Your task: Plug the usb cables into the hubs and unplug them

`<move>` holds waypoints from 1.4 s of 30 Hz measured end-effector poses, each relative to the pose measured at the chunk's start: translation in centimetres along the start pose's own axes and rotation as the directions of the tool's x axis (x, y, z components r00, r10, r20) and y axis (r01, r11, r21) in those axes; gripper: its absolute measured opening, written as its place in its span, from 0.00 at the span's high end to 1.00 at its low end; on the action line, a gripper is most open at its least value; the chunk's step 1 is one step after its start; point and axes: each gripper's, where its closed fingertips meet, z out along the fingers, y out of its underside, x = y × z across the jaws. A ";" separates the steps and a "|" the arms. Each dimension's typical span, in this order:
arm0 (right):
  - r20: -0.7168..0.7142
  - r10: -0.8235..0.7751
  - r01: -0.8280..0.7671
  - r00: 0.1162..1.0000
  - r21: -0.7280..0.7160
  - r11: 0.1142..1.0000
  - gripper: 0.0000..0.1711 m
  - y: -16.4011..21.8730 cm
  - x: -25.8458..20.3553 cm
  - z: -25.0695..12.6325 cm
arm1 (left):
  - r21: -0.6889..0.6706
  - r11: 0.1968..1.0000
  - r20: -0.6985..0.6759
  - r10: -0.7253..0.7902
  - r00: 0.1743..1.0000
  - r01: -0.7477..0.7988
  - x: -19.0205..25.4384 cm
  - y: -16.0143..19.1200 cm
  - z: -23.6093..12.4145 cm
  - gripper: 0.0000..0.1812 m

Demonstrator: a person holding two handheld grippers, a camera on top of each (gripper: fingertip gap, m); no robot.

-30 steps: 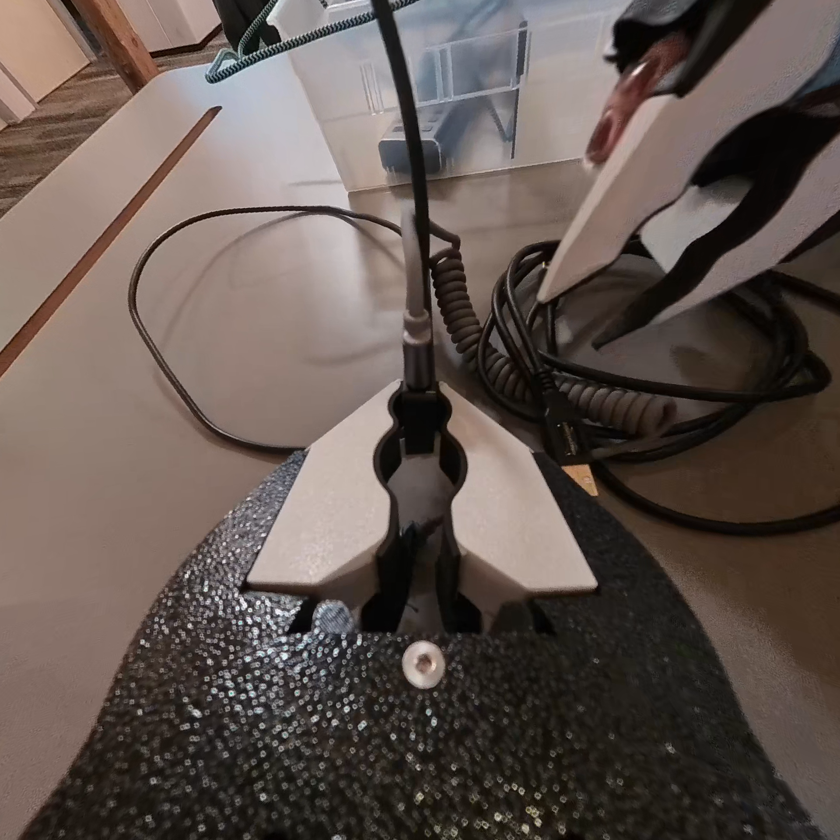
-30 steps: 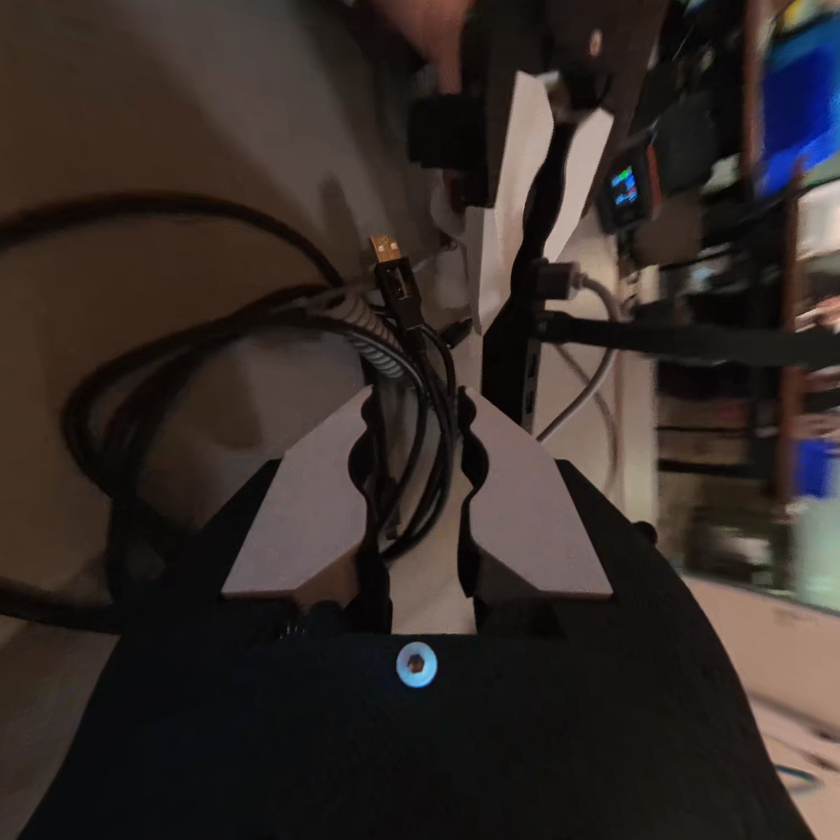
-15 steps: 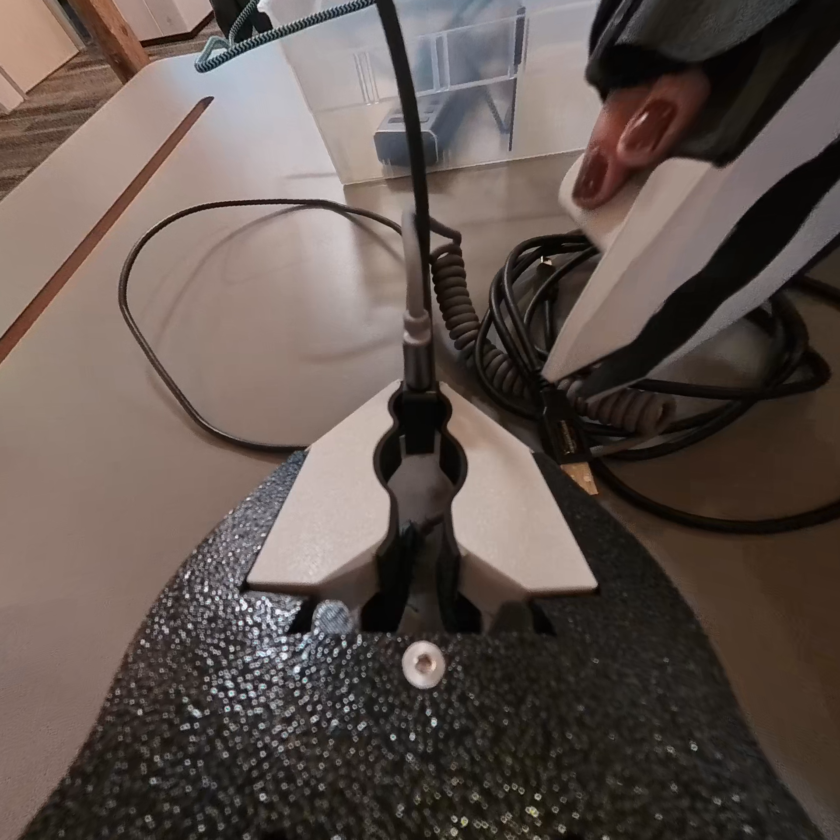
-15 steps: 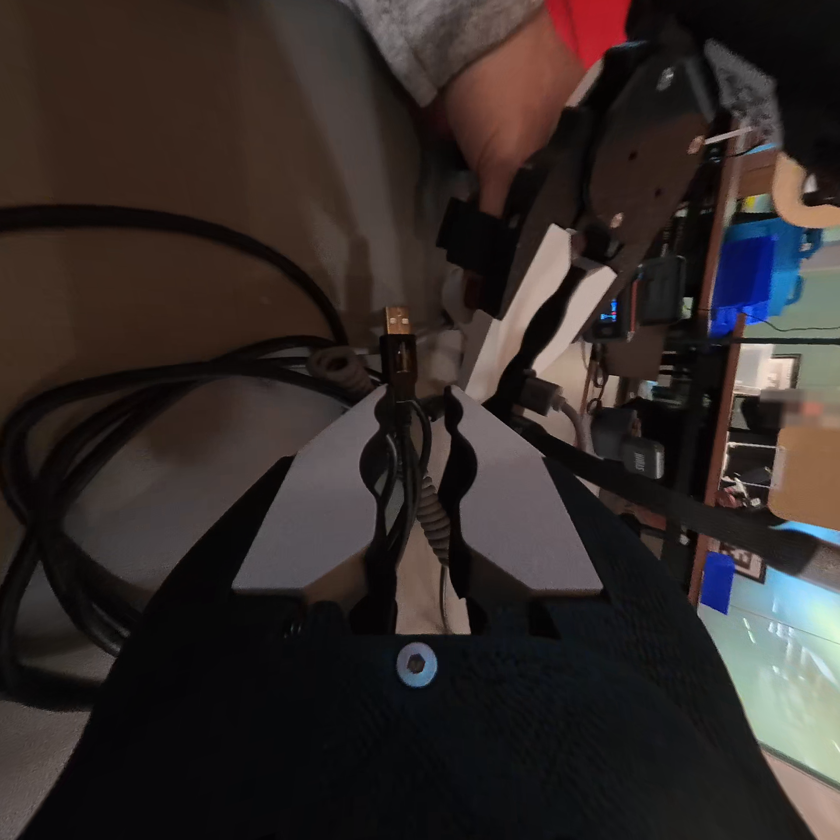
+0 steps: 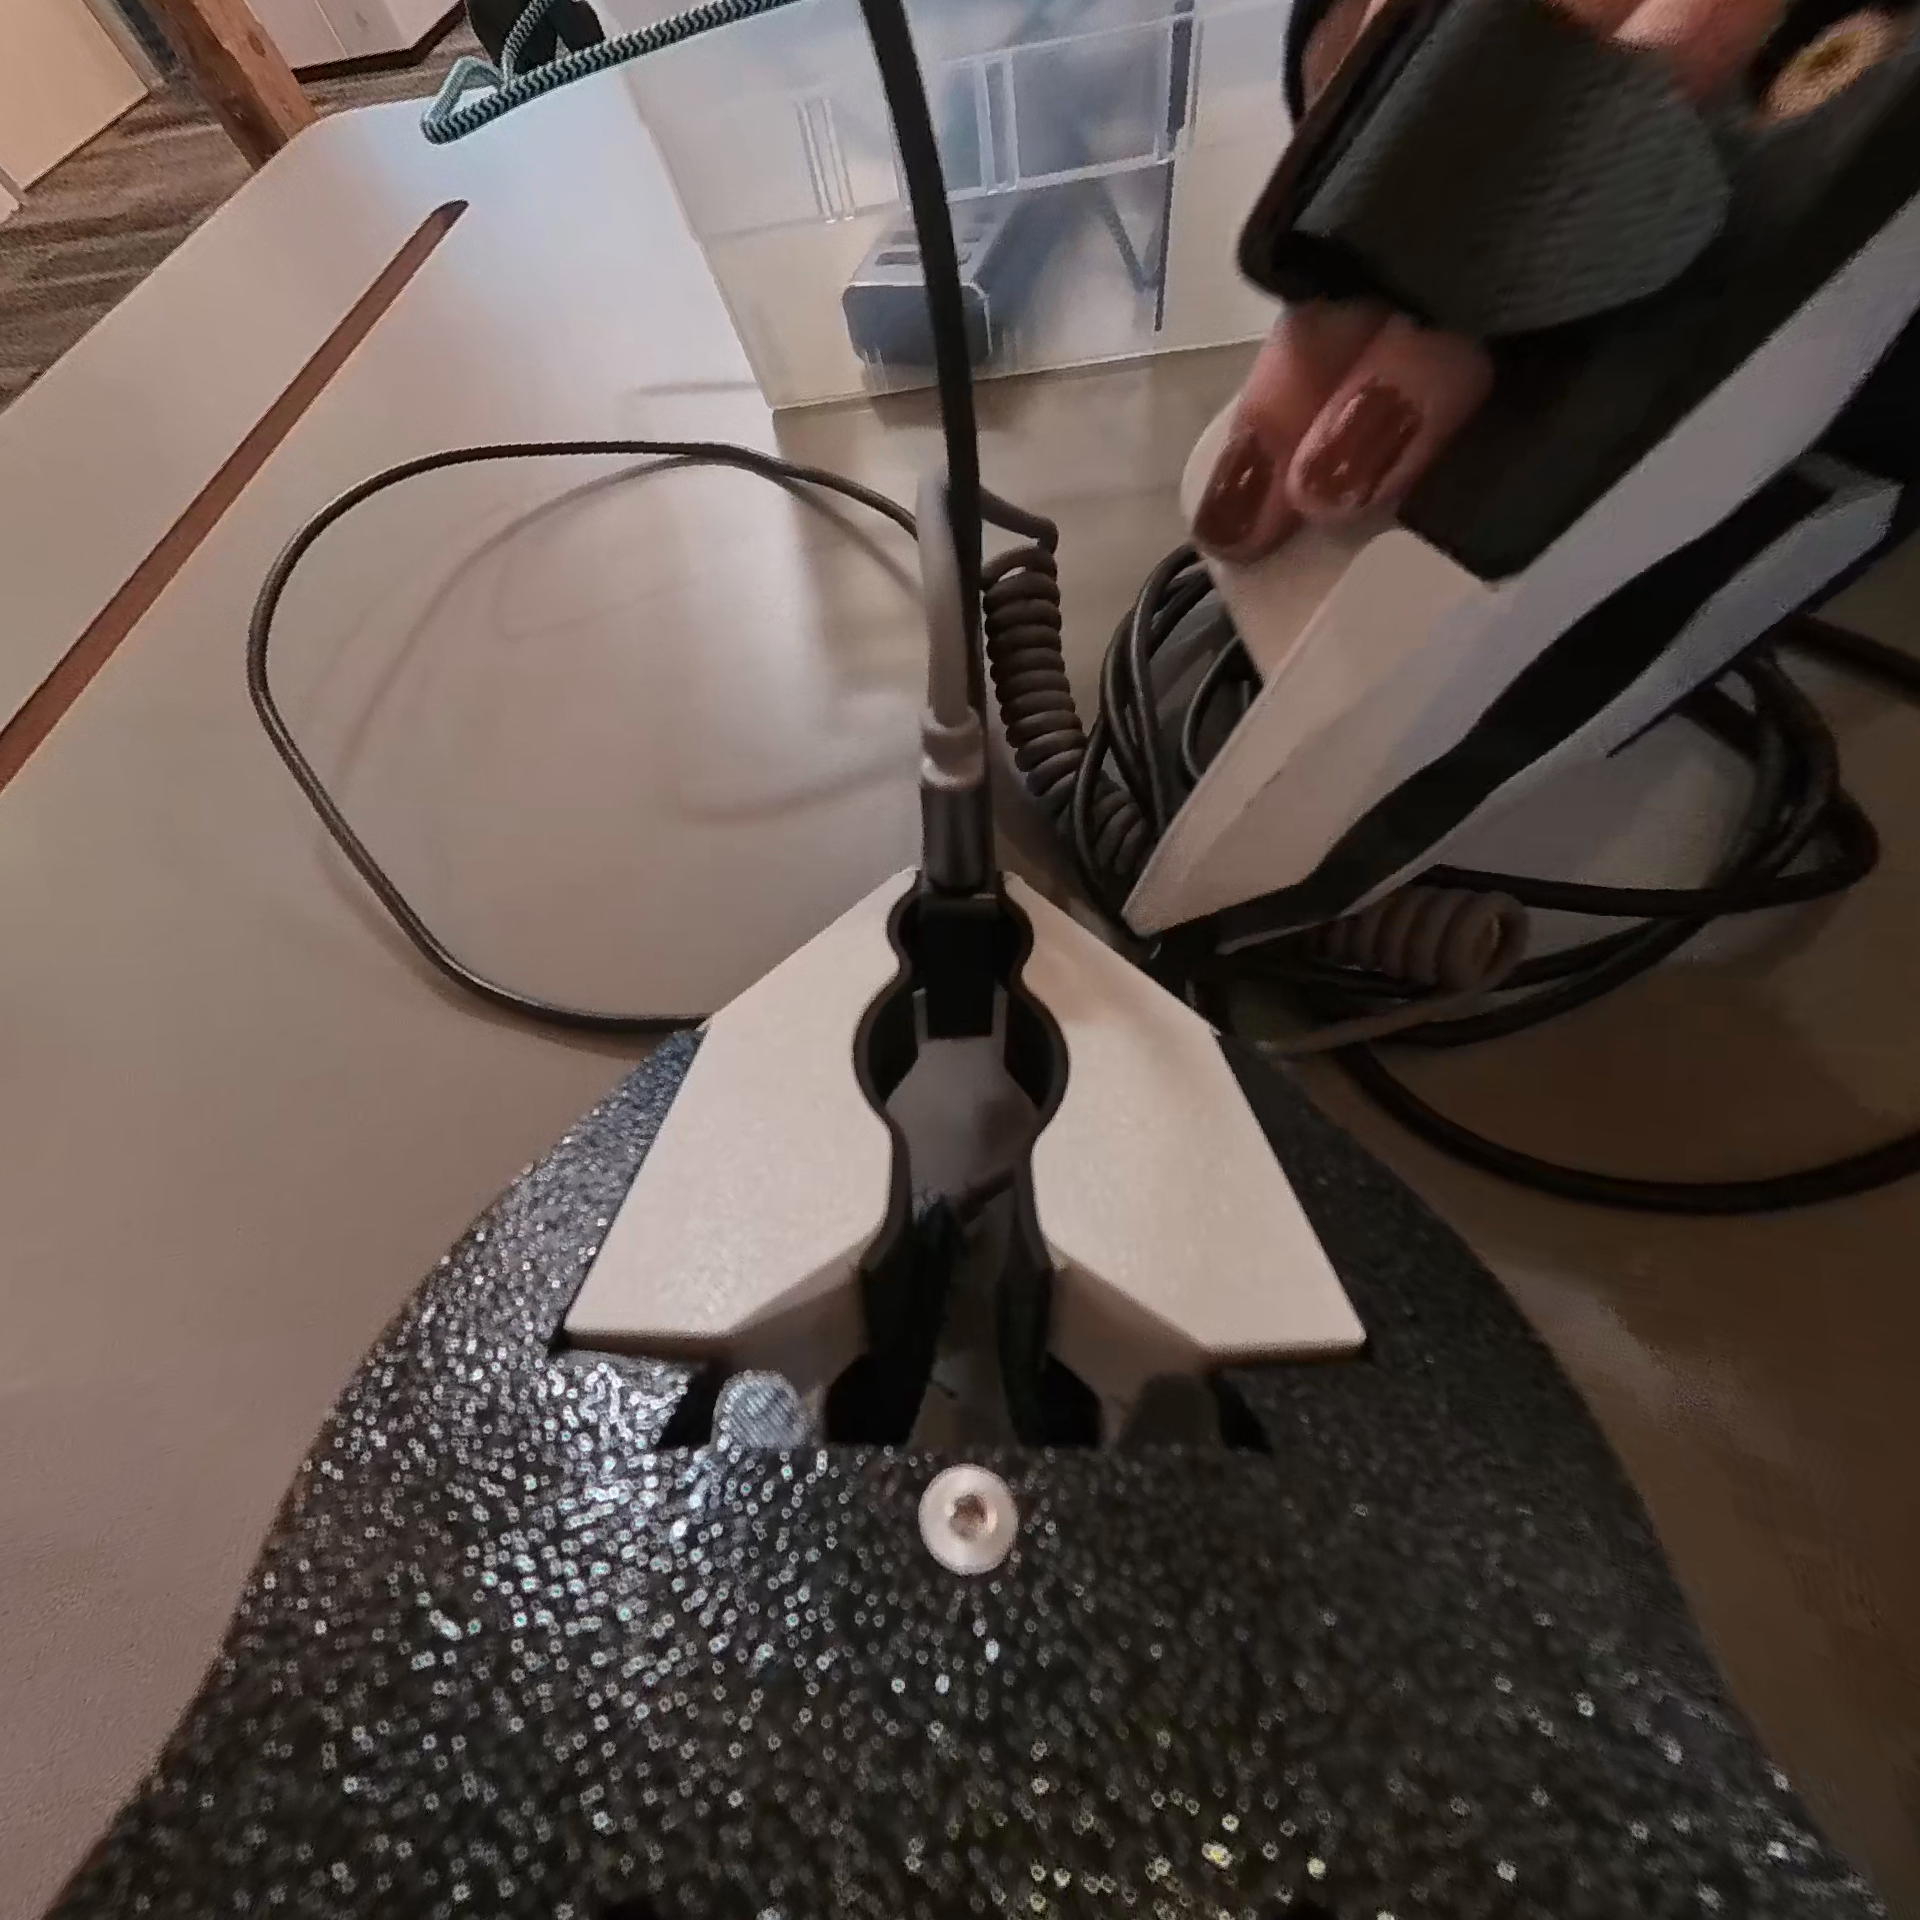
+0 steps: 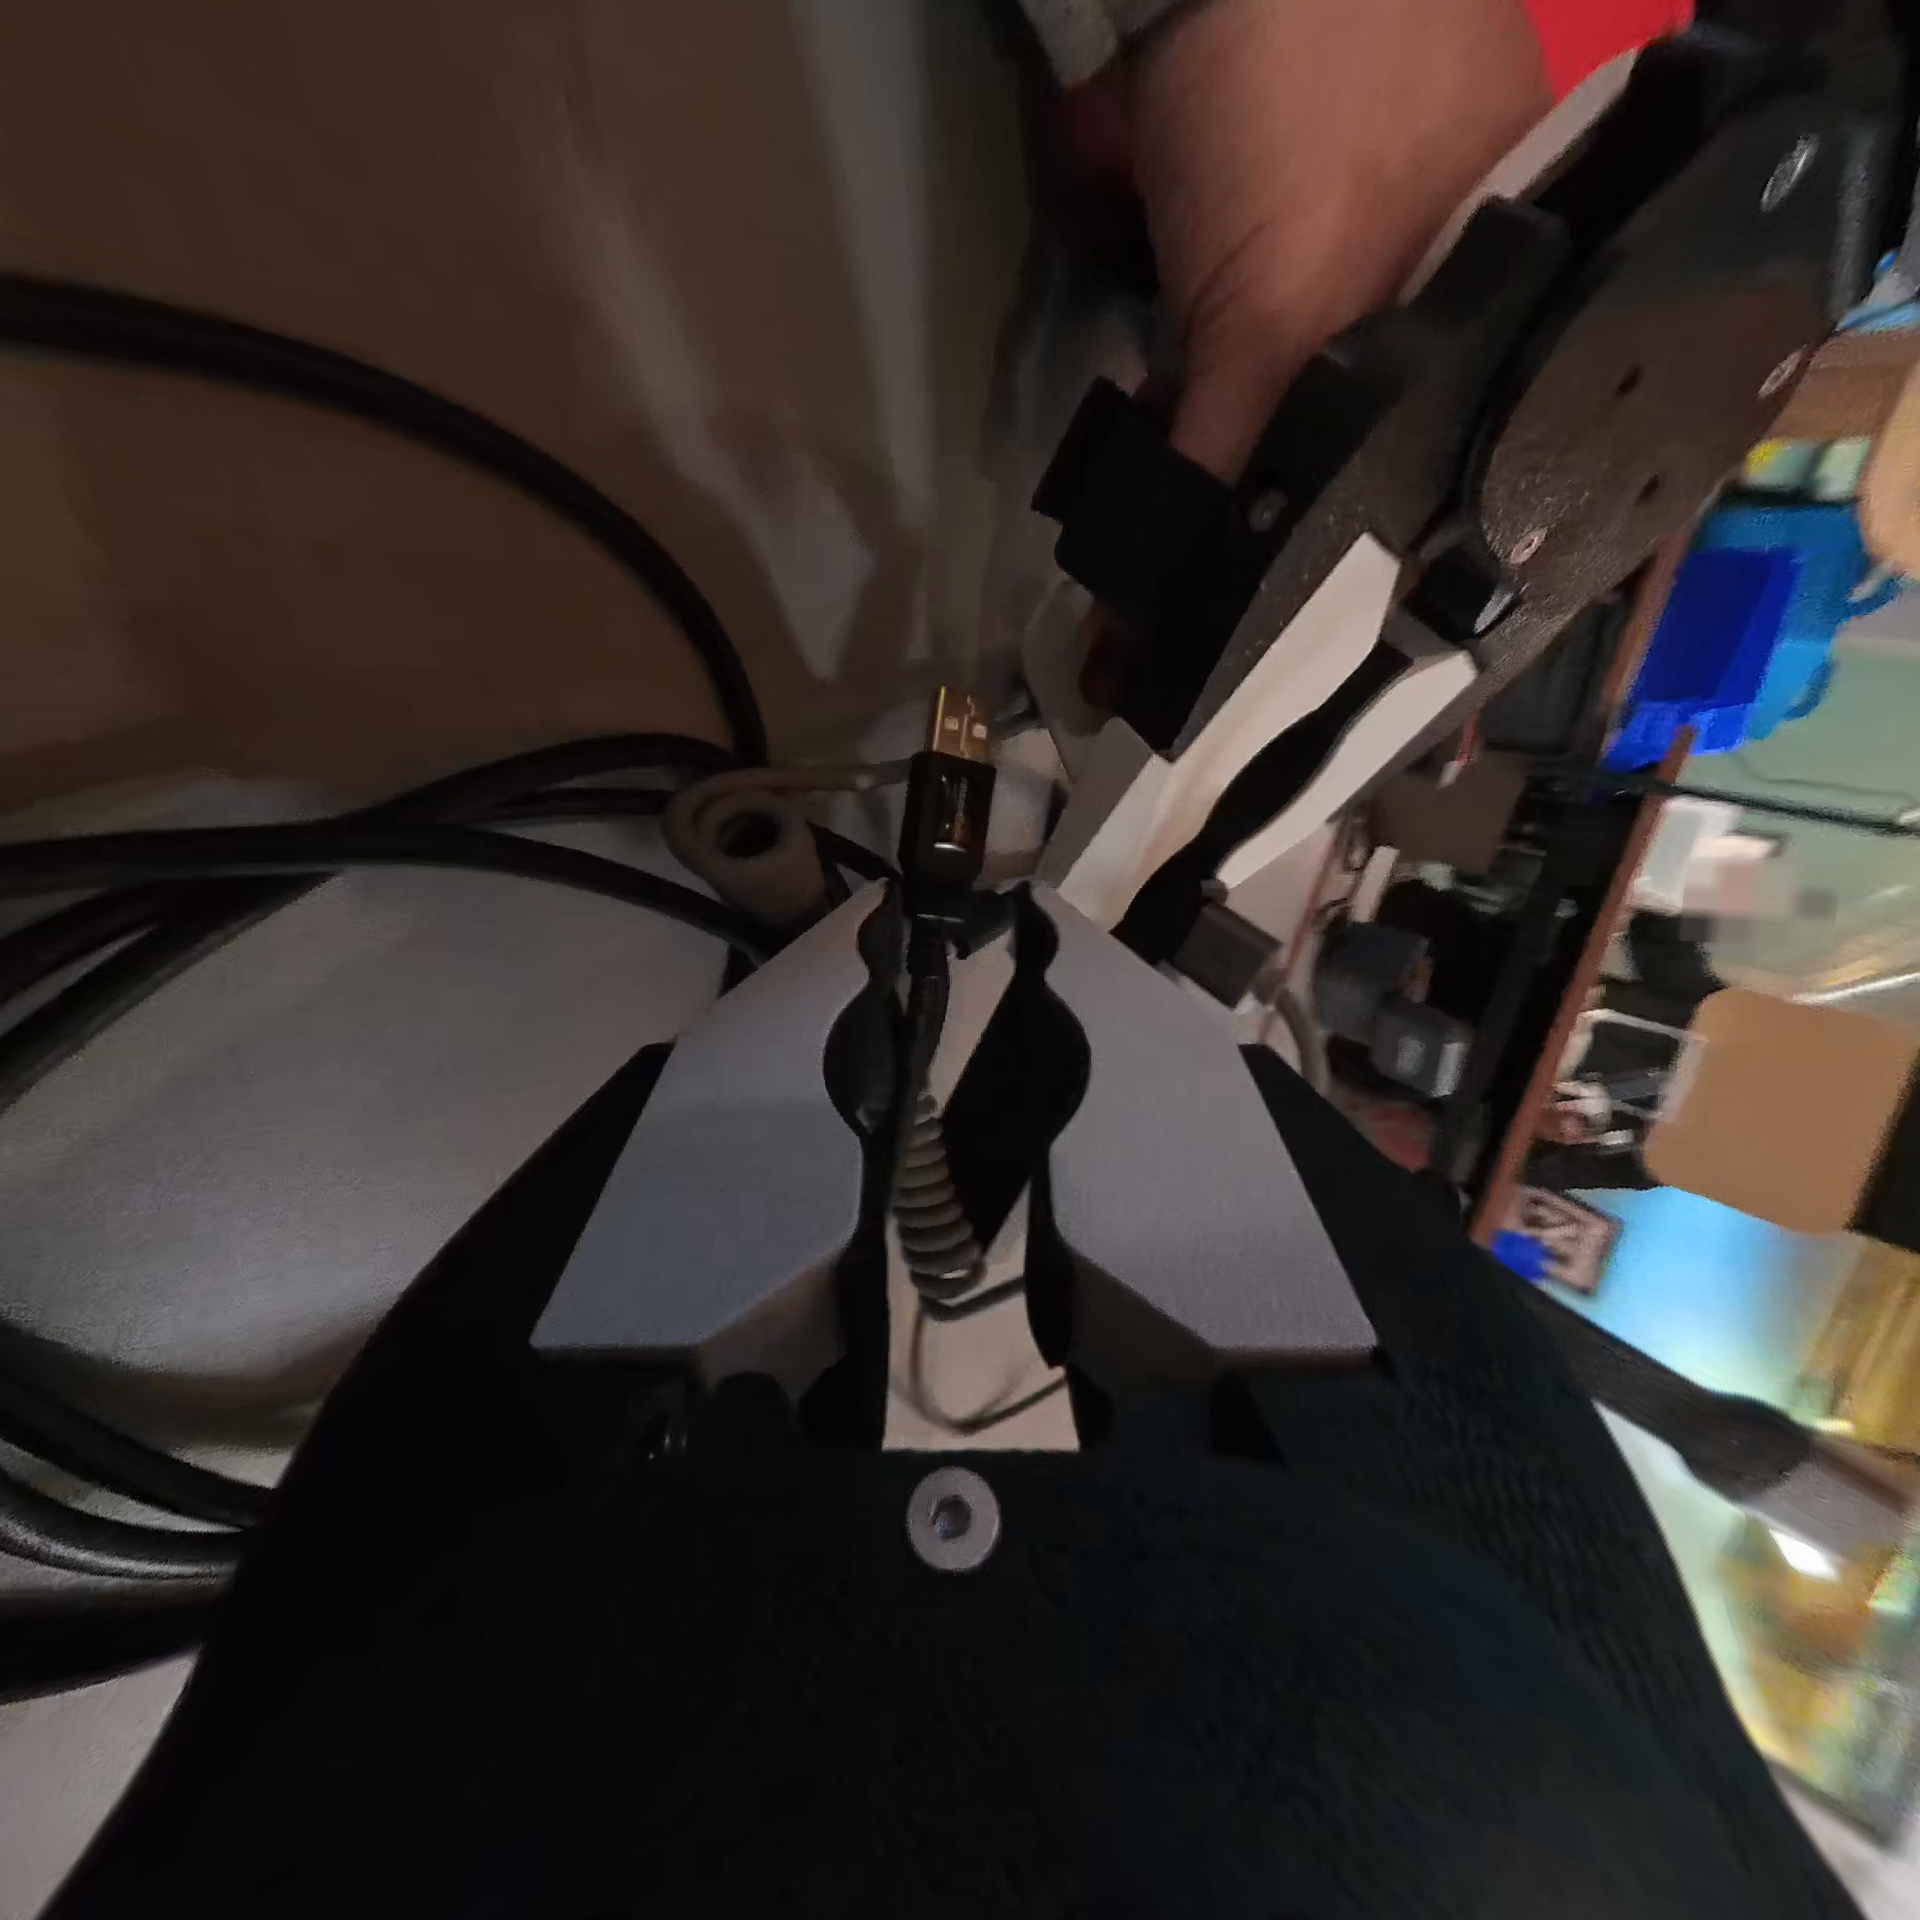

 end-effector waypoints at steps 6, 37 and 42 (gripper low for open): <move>0.049 0.197 -0.194 0.979 -0.060 0.979 0.94 0.6 -0.2 1.0 | -0.001 1.000 0.000 0.003 1.000 -0.003 0.0 0.0 0.0 0.95; 0.337 0.869 -0.901 0.363 -0.112 0.419 0.94 2.8 -1.4 0.0 | -0.145 0.972 0.048 0.192 0.980 -0.183 0.4 1.4 0.7 0.95; 0.181 0.730 -0.742 0.659 -0.003 0.671 0.92 2.8 -1.2 0.4 | -0.152 0.975 0.048 0.168 0.985 -0.159 0.5 1.5 0.7 0.95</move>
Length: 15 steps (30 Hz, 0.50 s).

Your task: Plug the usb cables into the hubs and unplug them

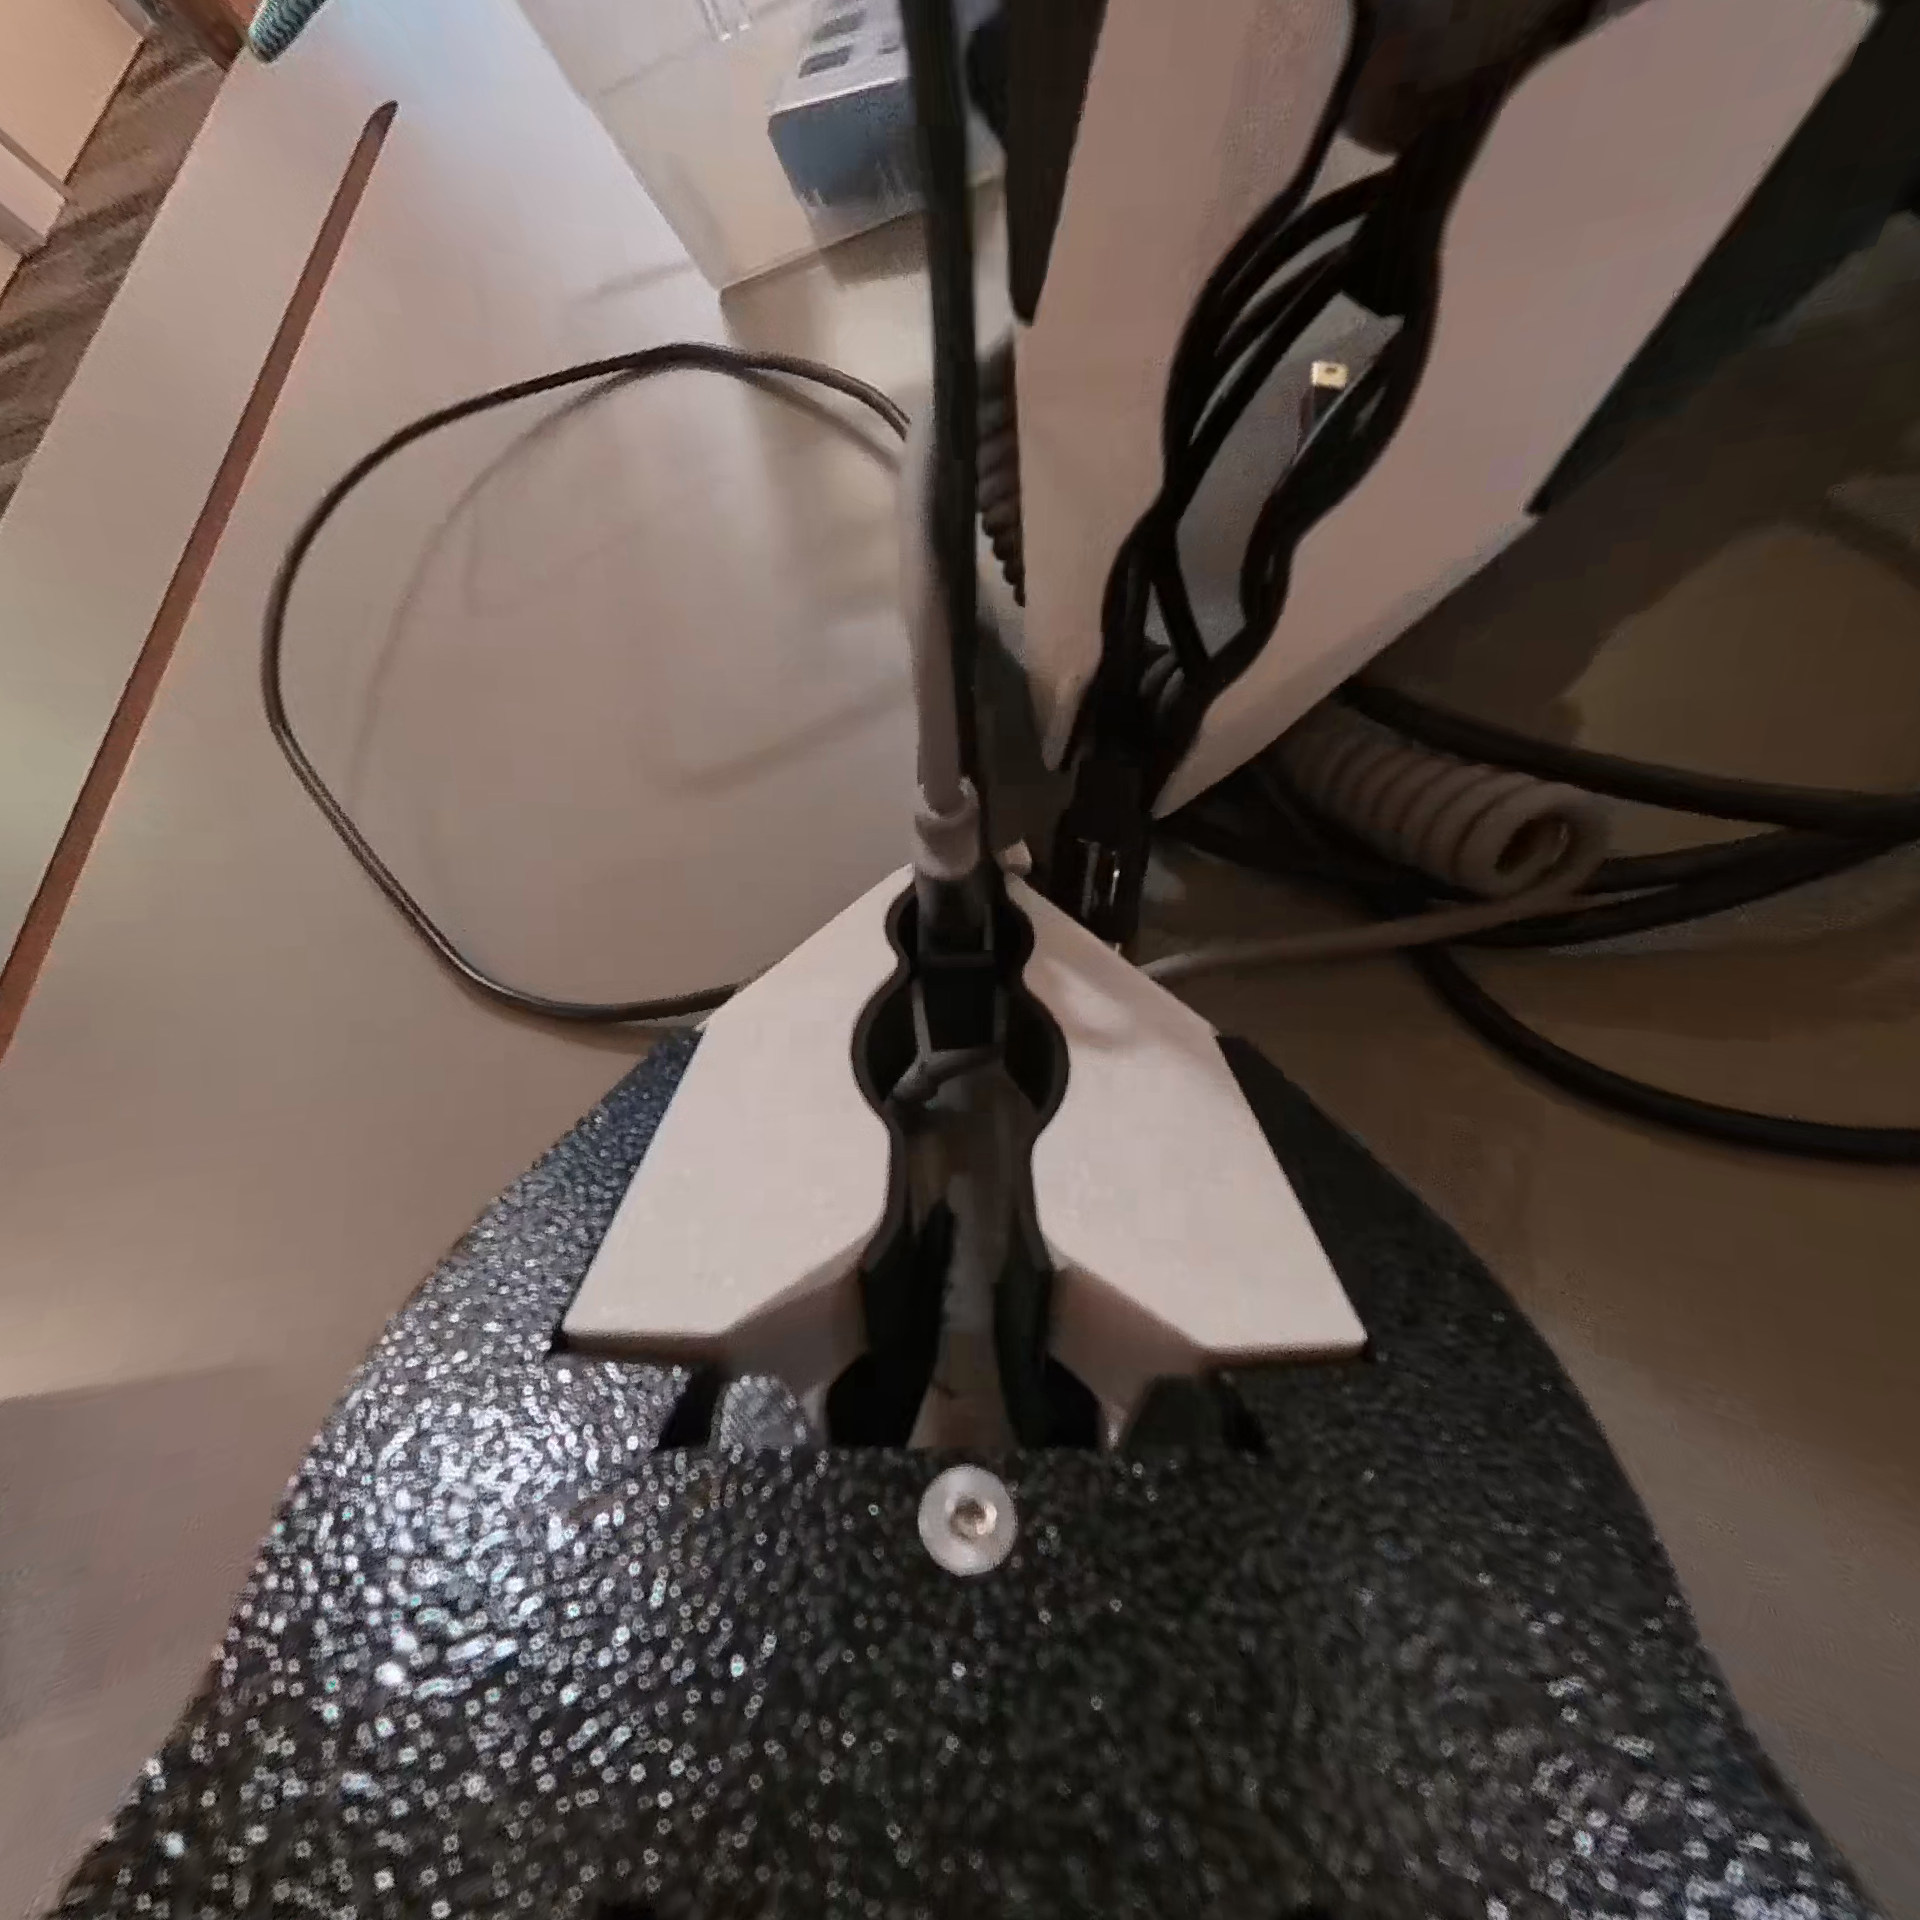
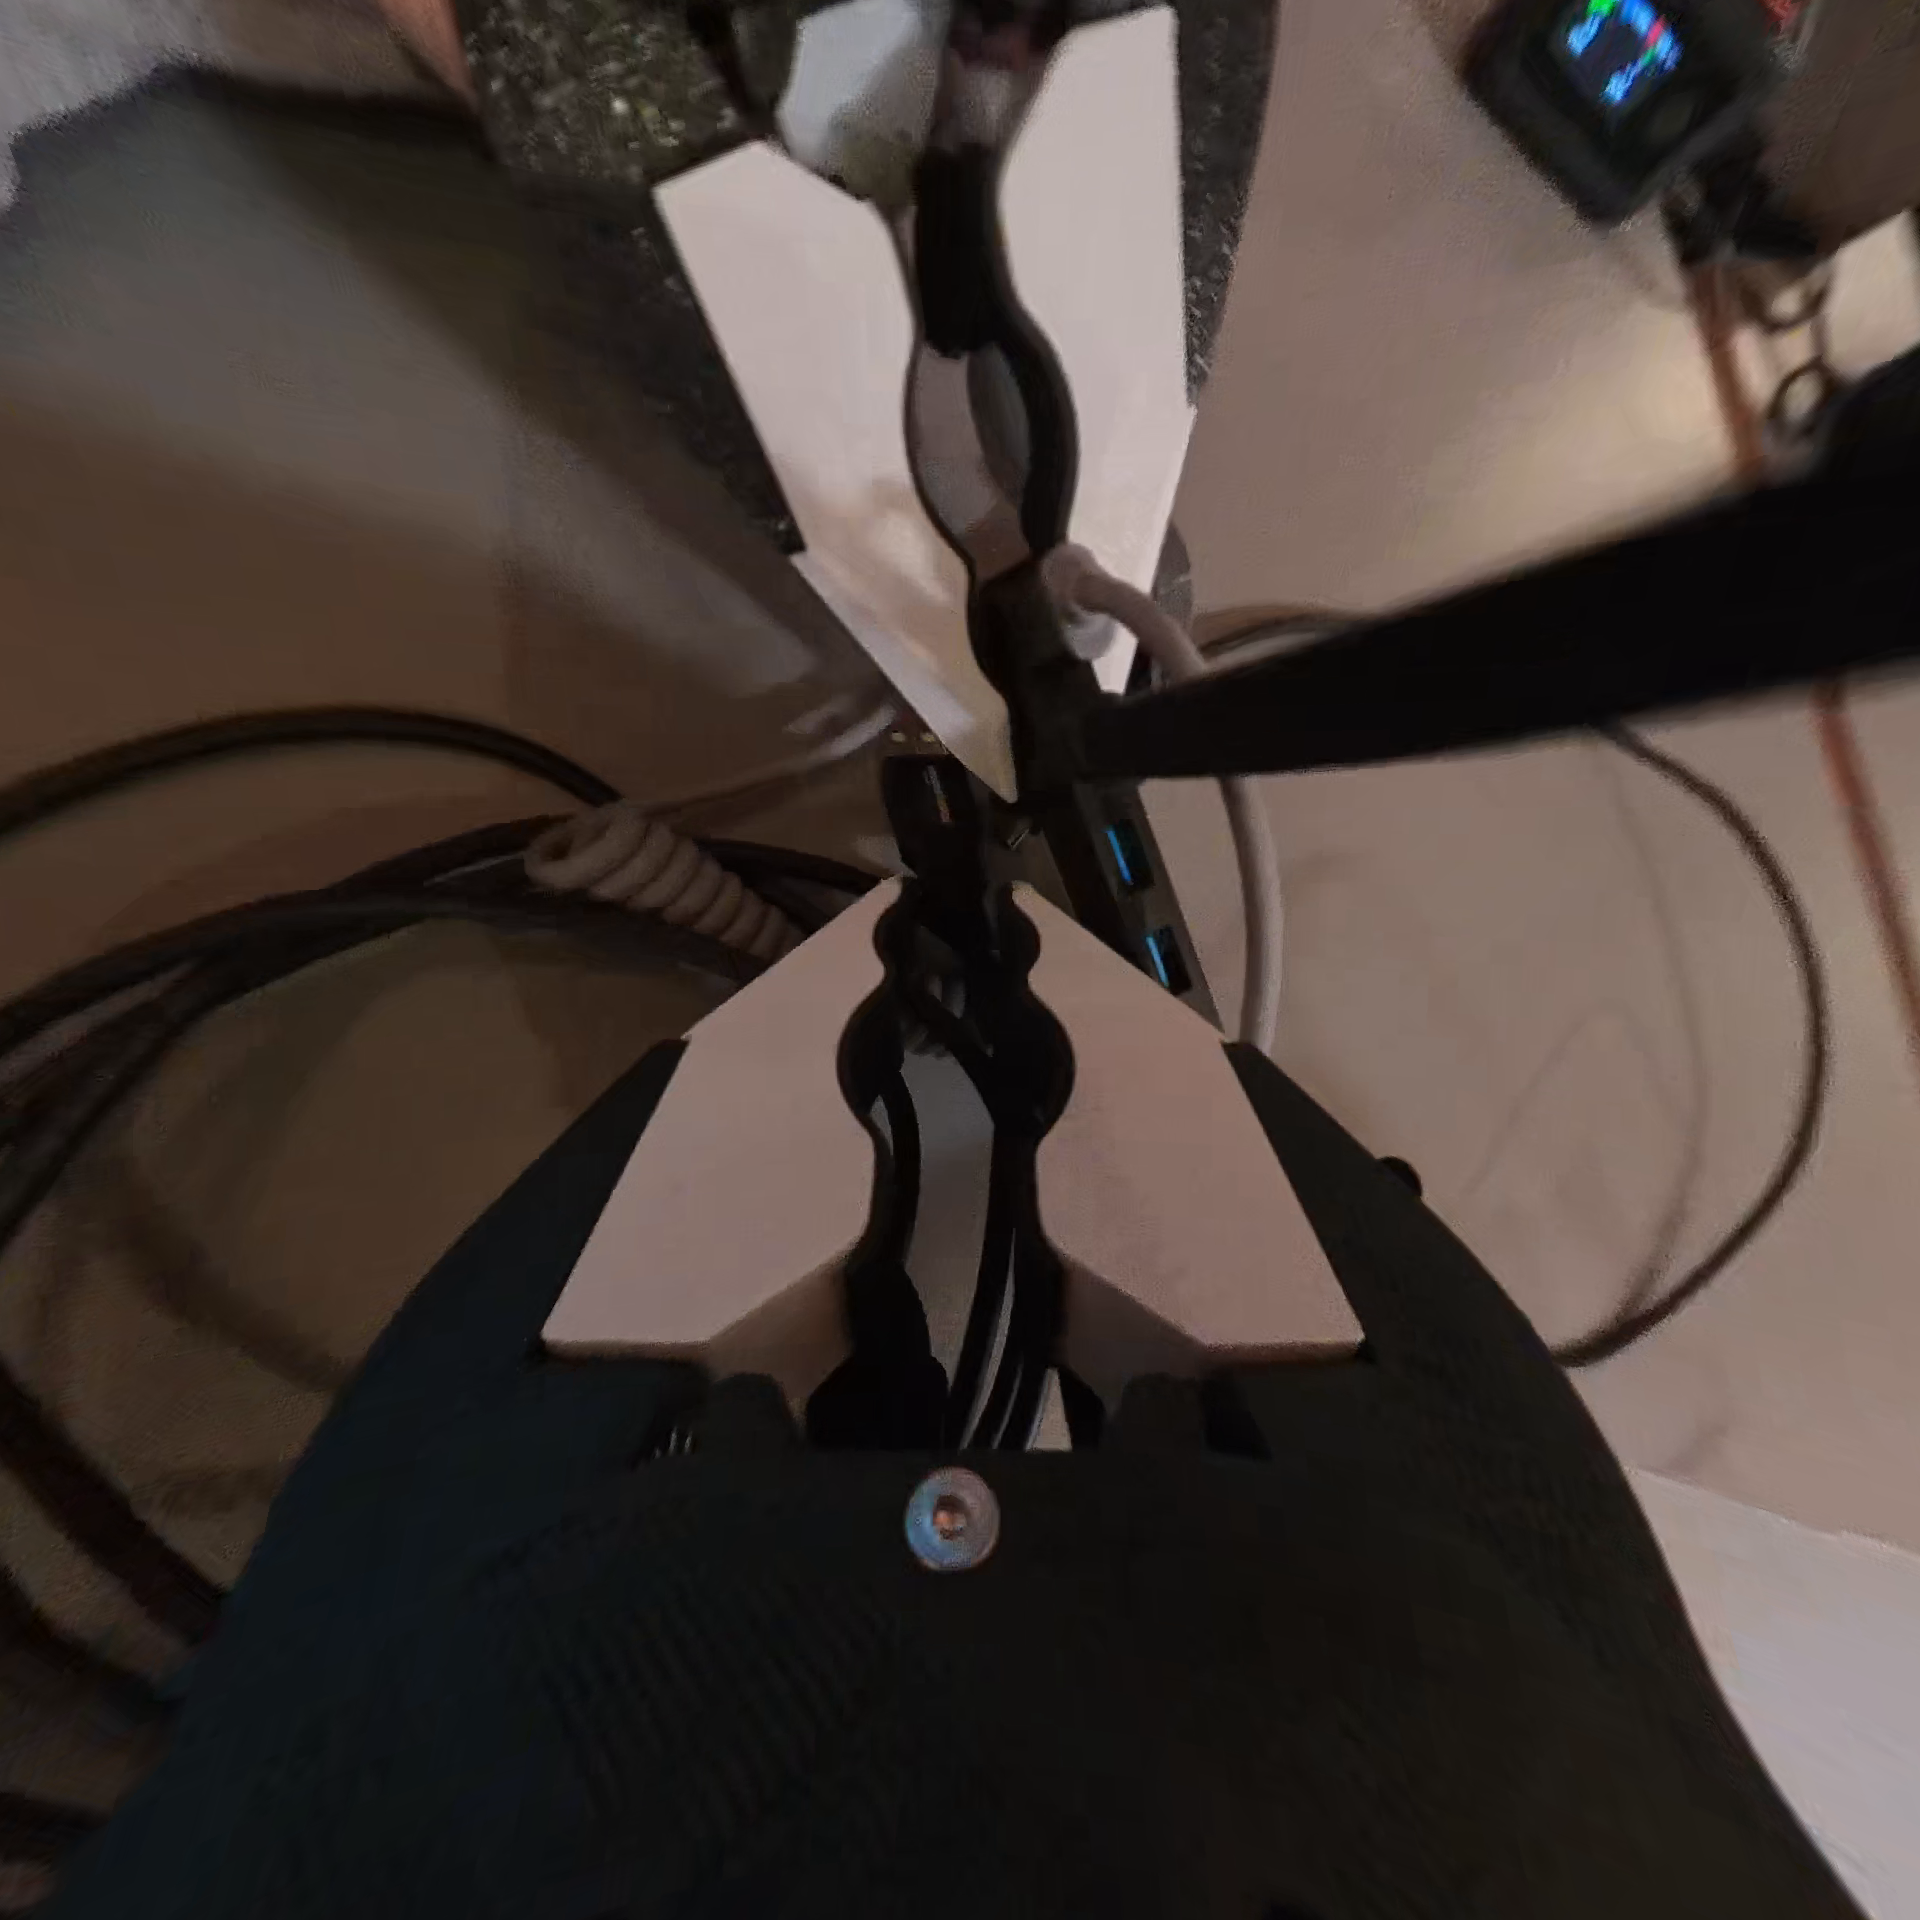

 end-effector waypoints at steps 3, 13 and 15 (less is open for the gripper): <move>-0.069 -0.131 0.130 0.989 -0.013 0.991 0.93 -0.2 0.1 0.1 | 0.006 1.000 -0.005 -0.013 1.000 0.013 0.0 0.0 0.0 0.95; -0.004 0.186 -0.186 0.983 -0.052 0.981 0.94 0.1 1.0 -3.3 | 0.025 1.000 0.019 -0.003 1.000 0.002 -0.4 0.1 0.0 0.95; 0.058 0.305 -0.303 0.951 -0.040 0.952 0.94 -0.4 1.3 -4.9 | 0.011 1.000 0.042 0.023 0.999 -0.023 -0.5 0.1 0.1 0.95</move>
